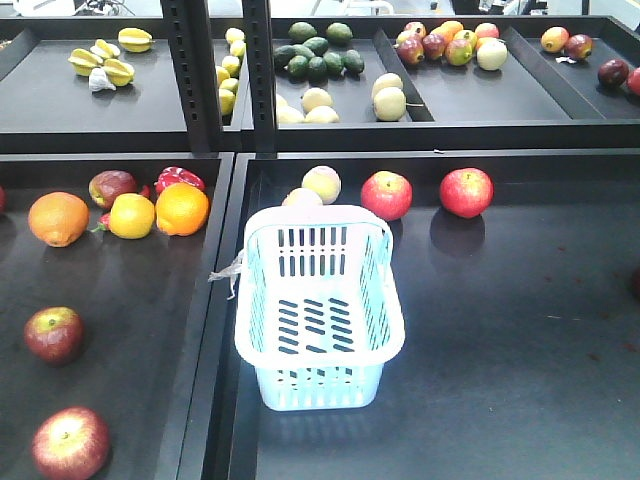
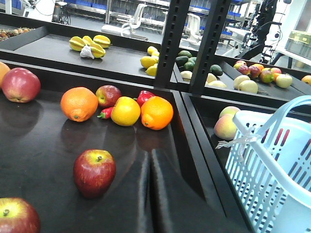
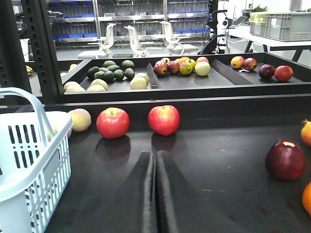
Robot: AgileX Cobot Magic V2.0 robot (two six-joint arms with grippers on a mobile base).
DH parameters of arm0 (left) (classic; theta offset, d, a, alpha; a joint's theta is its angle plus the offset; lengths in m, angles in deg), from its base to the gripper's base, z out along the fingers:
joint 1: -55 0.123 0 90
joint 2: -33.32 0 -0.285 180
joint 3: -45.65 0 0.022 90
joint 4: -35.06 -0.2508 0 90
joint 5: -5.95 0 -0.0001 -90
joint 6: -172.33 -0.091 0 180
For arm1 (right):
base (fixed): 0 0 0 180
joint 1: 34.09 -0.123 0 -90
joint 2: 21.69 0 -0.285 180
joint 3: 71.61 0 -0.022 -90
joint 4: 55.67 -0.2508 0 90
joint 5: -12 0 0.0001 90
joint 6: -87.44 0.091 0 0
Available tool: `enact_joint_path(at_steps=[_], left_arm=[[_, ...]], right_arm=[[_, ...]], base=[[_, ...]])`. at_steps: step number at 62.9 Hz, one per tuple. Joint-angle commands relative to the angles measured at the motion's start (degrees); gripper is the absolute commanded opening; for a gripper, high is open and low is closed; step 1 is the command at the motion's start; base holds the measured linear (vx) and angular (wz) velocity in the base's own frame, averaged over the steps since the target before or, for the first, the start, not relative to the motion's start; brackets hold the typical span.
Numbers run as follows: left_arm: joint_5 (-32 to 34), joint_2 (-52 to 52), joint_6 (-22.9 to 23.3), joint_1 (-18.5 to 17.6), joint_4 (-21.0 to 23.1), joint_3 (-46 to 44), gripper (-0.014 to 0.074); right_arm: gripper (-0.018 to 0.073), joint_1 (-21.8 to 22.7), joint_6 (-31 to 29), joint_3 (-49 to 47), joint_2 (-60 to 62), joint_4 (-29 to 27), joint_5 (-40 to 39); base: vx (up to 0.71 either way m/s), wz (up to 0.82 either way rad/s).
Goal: Pick three apples into basket with both arms
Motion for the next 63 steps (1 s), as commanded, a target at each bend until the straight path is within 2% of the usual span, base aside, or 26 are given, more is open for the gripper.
enact_joint_path(at_steps=[1, 5, 12, 23, 28, 32, 35, 38, 43, 49, 53, 63], left_arm=[[4.83, 0.81, 4.27, 0.13, 3.35, 1.27, -0.0006], [5.24, 0.81, 10.95, 0.13, 10.11, 0.96, -0.0006], [8.34, 0.81, 15.79, 0.13, 16.44, 0.96, -0.0006], [11.18, 0.81, 16.60, 0.13, 18.14, 0.96, -0.0006], [12.52, 0.81, 19.39, 0.13, 18.71, 0.96, -0.0006], [14.62, 0.81, 25.26, 0.13, 23.07, 0.96, -0.0006], [15.67, 0.81, 31.51, 0.07, 27.88, 0.82, -0.0006], [16.30, 0.81, 35.78, 0.07, 31.98, 0.75, -0.0006], [17.62, 0.81, 40.11, -0.13, 35.23, 0.14, -0.0006], [17.49, 0.81, 40.61, -1.31, 33.30, -4.56, -0.0006], [17.12, 0.81, 40.50, -2.39, 27.43, -9.25, -0.0006], [16.60, -1.84, 40.72, -5.56, 3.28, -21.36, -0.0003]], right_arm=[[-0.0001, 0.10, -0.51, 0.83, 0.66, 0.59, -4.26], [-0.0001, 0.10, -0.51, 0.83, 0.66, 0.59, -4.26], [-0.0001, 0.10, -0.51, 0.83, 0.66, 0.59, -4.26], [-0.0001, 0.10, -0.51, 0.83, 0.66, 0.59, -4.26], [-0.0001, 0.10, -0.51, 0.83, 0.66, 0.59, -4.26], [-0.0001, 0.10, -0.51, 0.83, 0.66, 0.59, -4.26], [-0.0001, 0.10, -0.51, 0.83, 0.66, 0.59, -4.26], [-0.0001, 0.10, -0.51, 0.83, 0.66, 0.59, -4.26], [-0.0001, 0.10, -0.51, 0.83, 0.66, 0.59, -4.26], [-0.0001, 0.10, -0.51, 0.83, 0.66, 0.59, -4.26], [-0.0001, 0.10, -0.51, 0.83, 0.66, 0.59, -4.26], [-0.0001, 0.10, -0.51, 0.83, 0.66, 0.59, -4.21]], base=[[0.00, 0.00], [0.00, 0.00], [0.00, 0.00], [0.00, 0.00], [0.00, 0.00], [0.00, 0.00], [0.00, 0.00], [0.00, 0.00], [0.00, 0.00], [0.00, 0.00], [0.00, 0.00], [0.00, 0.00]])
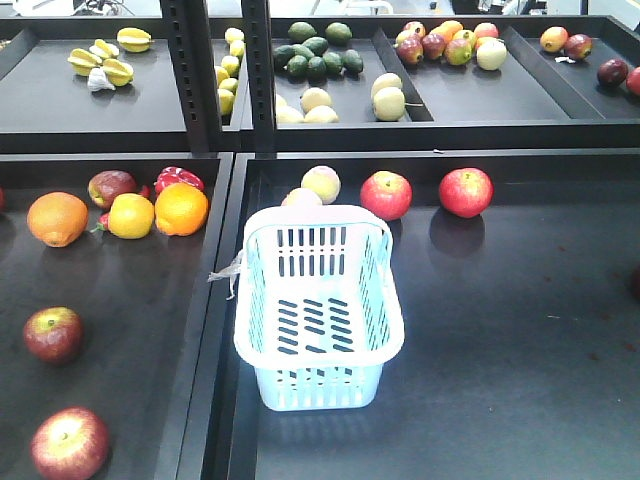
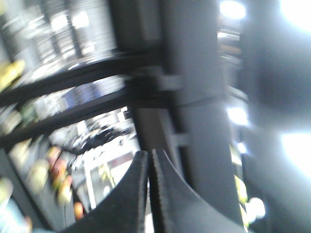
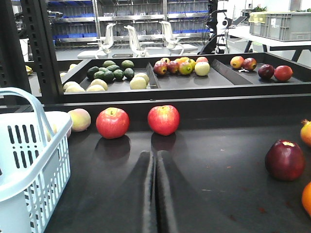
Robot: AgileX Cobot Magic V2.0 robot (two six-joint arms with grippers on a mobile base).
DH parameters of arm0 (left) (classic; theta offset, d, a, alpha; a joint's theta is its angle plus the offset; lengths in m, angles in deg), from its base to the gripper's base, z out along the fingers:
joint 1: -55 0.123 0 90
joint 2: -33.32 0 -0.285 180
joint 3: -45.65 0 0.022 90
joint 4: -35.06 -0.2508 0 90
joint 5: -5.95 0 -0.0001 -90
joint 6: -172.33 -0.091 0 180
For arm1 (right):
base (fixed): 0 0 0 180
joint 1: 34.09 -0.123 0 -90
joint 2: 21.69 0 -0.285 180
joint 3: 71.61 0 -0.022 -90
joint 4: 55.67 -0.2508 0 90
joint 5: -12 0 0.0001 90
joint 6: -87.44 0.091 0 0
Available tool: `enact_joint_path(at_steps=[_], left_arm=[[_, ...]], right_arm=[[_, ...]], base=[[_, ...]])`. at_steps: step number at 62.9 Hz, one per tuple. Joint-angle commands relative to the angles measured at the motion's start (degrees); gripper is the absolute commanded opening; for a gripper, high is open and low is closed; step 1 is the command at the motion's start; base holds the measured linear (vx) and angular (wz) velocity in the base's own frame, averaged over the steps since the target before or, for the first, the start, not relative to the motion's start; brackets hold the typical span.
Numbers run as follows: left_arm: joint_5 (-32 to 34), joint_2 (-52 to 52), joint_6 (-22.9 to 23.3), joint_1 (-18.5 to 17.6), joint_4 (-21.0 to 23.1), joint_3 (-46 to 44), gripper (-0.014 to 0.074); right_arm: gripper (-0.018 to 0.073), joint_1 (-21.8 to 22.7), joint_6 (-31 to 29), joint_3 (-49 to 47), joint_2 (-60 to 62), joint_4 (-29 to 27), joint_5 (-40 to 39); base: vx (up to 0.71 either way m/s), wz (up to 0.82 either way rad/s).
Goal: Pick three apples into basket with both arms
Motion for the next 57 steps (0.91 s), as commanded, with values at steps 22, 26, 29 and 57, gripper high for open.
enact_joint_path(at_steps=[22, 26, 29, 57], left_arm=[[3.91, -23.20, 0.63, -14.67, -38.50, -22.48, 0.0286], [3.91, -28.00, 0.63, -17.15, -42.08, -24.18, 0.0381], [3.69, -32.41, 0.63, -18.94, -45.36, -25.84, 0.0447], [3.53, -69.97, 0.63, -26.24, -71.59, -48.15, 0.0501]], right_arm=[[-0.0001, 0.10, -0.51, 0.83, 0.66, 0.59, -4.21], [-0.0001, 0.10, -0.51, 0.83, 0.66, 0.59, -4.21], [-0.0001, 0.10, -0.51, 0.83, 0.66, 0.59, -4.21], [-0.0001, 0.10, -0.51, 0.83, 0.66, 0.59, -4.21]], base=[[0.00, 0.00], [0.00, 0.00], [0.00, 0.00], [0.00, 0.00]])
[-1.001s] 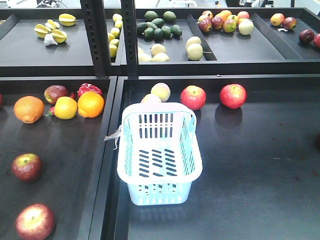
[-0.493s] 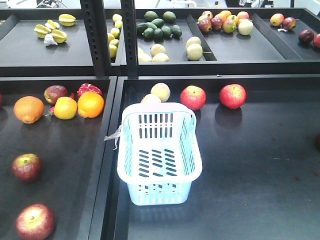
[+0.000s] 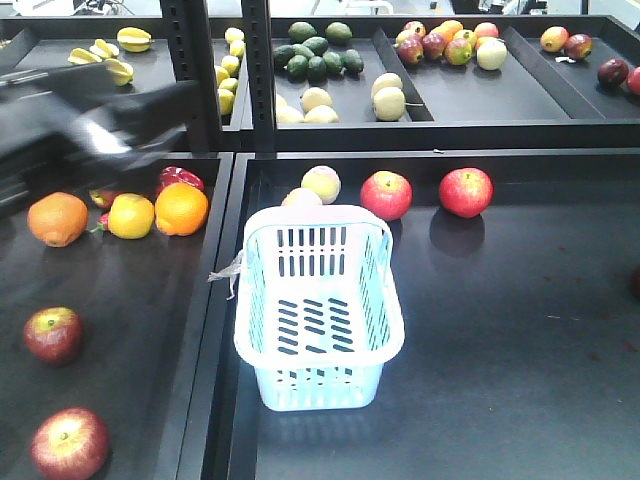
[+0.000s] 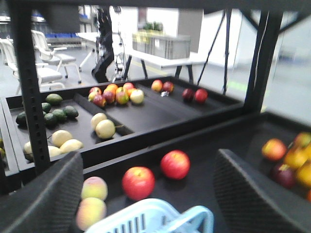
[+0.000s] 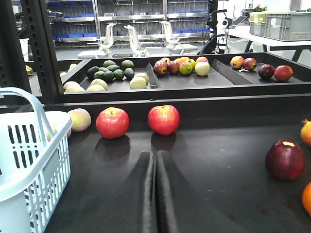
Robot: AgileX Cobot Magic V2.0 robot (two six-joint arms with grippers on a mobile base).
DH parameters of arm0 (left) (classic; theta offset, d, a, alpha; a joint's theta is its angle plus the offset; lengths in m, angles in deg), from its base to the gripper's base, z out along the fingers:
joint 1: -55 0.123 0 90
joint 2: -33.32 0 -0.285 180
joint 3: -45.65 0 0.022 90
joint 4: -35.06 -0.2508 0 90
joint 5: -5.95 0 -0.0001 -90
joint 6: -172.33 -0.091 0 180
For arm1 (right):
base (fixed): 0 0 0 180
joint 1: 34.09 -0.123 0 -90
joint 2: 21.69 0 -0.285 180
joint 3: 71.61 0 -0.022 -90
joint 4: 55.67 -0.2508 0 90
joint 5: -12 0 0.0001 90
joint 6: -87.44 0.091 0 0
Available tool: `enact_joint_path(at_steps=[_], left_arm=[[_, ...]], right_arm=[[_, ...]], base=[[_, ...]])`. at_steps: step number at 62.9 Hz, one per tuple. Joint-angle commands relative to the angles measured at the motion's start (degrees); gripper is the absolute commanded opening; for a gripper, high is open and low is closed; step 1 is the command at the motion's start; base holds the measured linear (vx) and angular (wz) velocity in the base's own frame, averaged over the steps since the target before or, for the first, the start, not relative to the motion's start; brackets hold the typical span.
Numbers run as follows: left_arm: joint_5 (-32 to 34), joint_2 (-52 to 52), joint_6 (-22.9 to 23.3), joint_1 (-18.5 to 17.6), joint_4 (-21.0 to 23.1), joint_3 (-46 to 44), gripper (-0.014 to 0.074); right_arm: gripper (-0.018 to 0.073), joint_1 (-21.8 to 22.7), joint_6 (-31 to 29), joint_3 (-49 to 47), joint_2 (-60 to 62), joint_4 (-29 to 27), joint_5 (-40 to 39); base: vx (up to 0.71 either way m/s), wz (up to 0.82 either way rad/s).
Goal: Pick three apples into basket with both arms
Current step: 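Reach the left gripper over the basket and close on its handle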
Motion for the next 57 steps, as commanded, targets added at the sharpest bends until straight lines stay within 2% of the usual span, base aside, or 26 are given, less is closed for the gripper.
enact_joint_path(at_steps=[1, 8, 21, 24, 27, 30, 31, 32, 36, 38, 39, 42, 43, 46, 48, 50, 57], left_arm=[[3.18, -5.58, 0.45, -0.41, -3.21, -6.50, 0.0496], [1.62, -10.89, 0.45, -0.41, -3.83, -11.98, 0.0436], [-8.42, -16.77, 0.21, -0.41, -3.25, -21.99, 0.0354], [-10.51, -17.63, -0.75, -0.41, -1.67, -24.61, 0.0341], [-11.54, -18.32, -3.72, -0.41, 1.50, -26.37, 0.0323], [-12.88, -19.07, -9.05, -0.41, 5.66, -27.92, 0.0292], [-13.51, -19.25, -12.35, -0.41, 7.47, -28.67, 0.0282], [-14.31, -19.42, -14.86, -0.41, 10.75, -29.18, 0.0271], [-19.87, -20.15, -30.19, -0.48, 23.99, -31.72, 0.0219], [-24.63, -20.69, -39.02, -0.48, 31.18, -33.00, 0.0195], [-27.02, -20.88, -46.49, -0.48, 34.98, -33.73, 0.0186], [-35.08, -21.92, -61.27, -0.27, 47.99, -36.48, 0.0167], [-39.02, -22.59, -67.62, 0.12, 52.95, -37.60, 0.0160], [-45.59, -24.05, -77.95, 1.20, 60.52, -39.61, 0.0155], [-49.37, -25.18, -83.20, 1.78, 63.31, -40.86, 0.0157], [-51.30, -26.21, -85.50, 2.17, 64.91, -42.34, 0.0162], [-51.24, -28.57, -84.49, 2.53, 62.98, -46.57, 0.0214]], right_arm=[[-0.0001, 0.10, -0.51, 0.83, 0.66, 0.59, -4.21], [-0.0001, 0.10, -0.51, 0.83, 0.66, 0.59, -4.21], [-0.0001, 0.10, -0.51, 0.83, 0.66, 0.59, -4.26], [-0.0001, 0.10, -0.51, 0.83, 0.66, 0.59, -4.26], [-0.0001, 0.10, -0.51, 0.83, 0.66, 0.59, -4.26], [-0.0001, 0.10, -0.51, 0.83, 0.66, 0.59, -4.26], [-0.0001, 0.10, -0.51, 0.83, 0.66, 0.59, -4.26], [-0.0001, 0.10, -0.51, 0.83, 0.66, 0.59, -4.26], [-0.0001, 0.10, -0.51, 0.83, 0.66, 0.59, -4.26], [-0.0001, 0.10, -0.51, 0.83, 0.66, 0.59, -4.26], [-0.0001, 0.10, -0.51, 0.83, 0.66, 0.59, -4.26], [-0.0001, 0.10, -0.51, 0.83, 0.66, 0.59, -4.26], [-0.0001, 0.10, -0.51, 0.83, 0.66, 0.59, -4.26], [-0.0001, 0.10, -0.51, 0.83, 0.66, 0.59, -4.26], [-0.0001, 0.10, -0.51, 0.83, 0.66, 0.59, -4.26], [-0.0001, 0.10, -0.51, 0.83, 0.66, 0.59, -4.26], [-0.0001, 0.10, -0.51, 0.83, 0.66, 0.59, -4.26]], base=[[0.00, 0.00], [0.00, 0.00], [0.00, 0.00], [0.00, 0.00], [0.00, 0.00], [0.00, 0.00], [0.00, 0.00], [0.00, 0.00], [0.00, 0.00], [0.00, 0.00], [0.00, 0.00], [0.00, 0.00], [0.00, 0.00], [0.00, 0.00], [0.00, 0.00], [0.00, 0.00], [0.00, 0.00]])
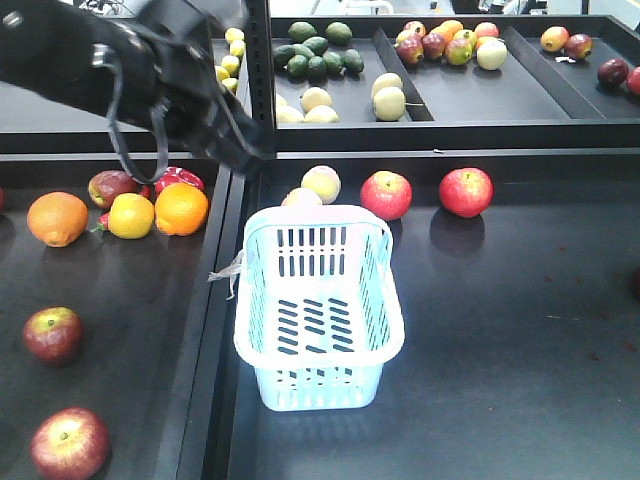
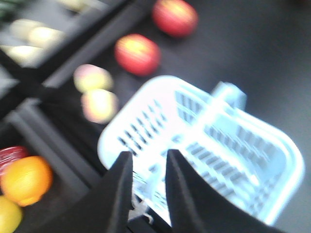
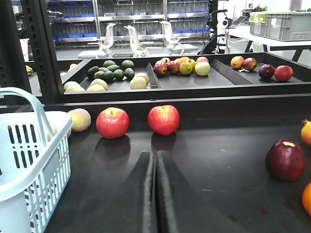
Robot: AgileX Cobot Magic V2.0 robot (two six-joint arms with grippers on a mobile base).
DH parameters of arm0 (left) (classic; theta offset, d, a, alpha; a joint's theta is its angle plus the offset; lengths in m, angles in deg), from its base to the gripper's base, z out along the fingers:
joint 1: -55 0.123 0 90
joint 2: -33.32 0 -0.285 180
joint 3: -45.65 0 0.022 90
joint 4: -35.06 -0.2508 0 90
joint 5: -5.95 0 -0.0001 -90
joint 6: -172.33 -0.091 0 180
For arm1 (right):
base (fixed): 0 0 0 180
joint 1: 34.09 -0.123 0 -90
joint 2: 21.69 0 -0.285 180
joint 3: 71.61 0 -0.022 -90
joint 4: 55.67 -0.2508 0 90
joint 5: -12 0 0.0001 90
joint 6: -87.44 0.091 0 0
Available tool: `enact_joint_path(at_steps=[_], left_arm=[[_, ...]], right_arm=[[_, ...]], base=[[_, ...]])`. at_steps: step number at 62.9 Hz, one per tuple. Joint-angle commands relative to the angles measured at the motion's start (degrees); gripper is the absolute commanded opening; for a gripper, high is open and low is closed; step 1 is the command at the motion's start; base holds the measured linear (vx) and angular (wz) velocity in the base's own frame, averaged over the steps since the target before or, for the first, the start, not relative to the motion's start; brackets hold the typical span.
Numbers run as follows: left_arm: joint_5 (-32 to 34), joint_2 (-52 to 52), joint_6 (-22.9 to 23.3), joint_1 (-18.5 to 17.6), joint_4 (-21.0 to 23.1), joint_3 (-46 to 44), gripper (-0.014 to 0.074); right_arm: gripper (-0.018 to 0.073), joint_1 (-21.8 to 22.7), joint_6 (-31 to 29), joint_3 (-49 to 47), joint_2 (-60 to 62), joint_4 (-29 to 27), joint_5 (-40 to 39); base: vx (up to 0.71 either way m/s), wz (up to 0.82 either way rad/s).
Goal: Pick three apples into basket with both arms
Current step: 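Reach the left gripper over the basket and close on its handle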
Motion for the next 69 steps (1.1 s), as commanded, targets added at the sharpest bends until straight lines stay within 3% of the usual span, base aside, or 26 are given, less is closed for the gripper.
enact_joint_path(at_steps=[1, 8, 19, 29, 34, 43, 69], left_arm=[[1.79, 0.10, -2.96, 0.53, 1.21, -5.78, 0.0232], [0.78, -2.79, -4.03, 0.48, -2.13, -10.54, 0.0358], [-1.68, -7.60, -8.62, -0.04, -2.06, -13.57, 0.0530], [-7.23, -11.91, -14.18, -0.62, -2.27, -13.52, 0.0533], [-7.23, -13.04, -14.44, -0.62, -0.45, -13.52, 0.0528], [-5.87, -14.19, -19.10, -0.81, -0.04, -13.52, 0.0519], [-3.83, -18.84, -19.16, -0.81, -2.07, -13.52, 0.0519]], right_arm=[[-0.0001, 0.10, -0.51, 0.83, 0.66, 0.59, -4.26], [-0.0001, 0.10, -0.51, 0.83, 0.66, 0.59, -4.26], [-0.0001, 0.10, -0.51, 0.83, 0.66, 0.59, -4.26], [-0.0001, 0.10, -0.51, 0.83, 0.66, 0.59, -4.26], [-0.0001, 0.10, -0.51, 0.83, 0.66, 0.59, -4.26], [-0.0001, 0.10, -0.51, 0.83, 0.66, 0.59, -4.21], [-0.0001, 0.10, -0.51, 0.83, 0.66, 0.59, -4.21]], base=[[0.00, 0.00], [0.00, 0.00], [0.00, 0.00], [0.00, 0.00], [0.00, 0.00], [0.00, 0.00], [0.00, 0.00]])
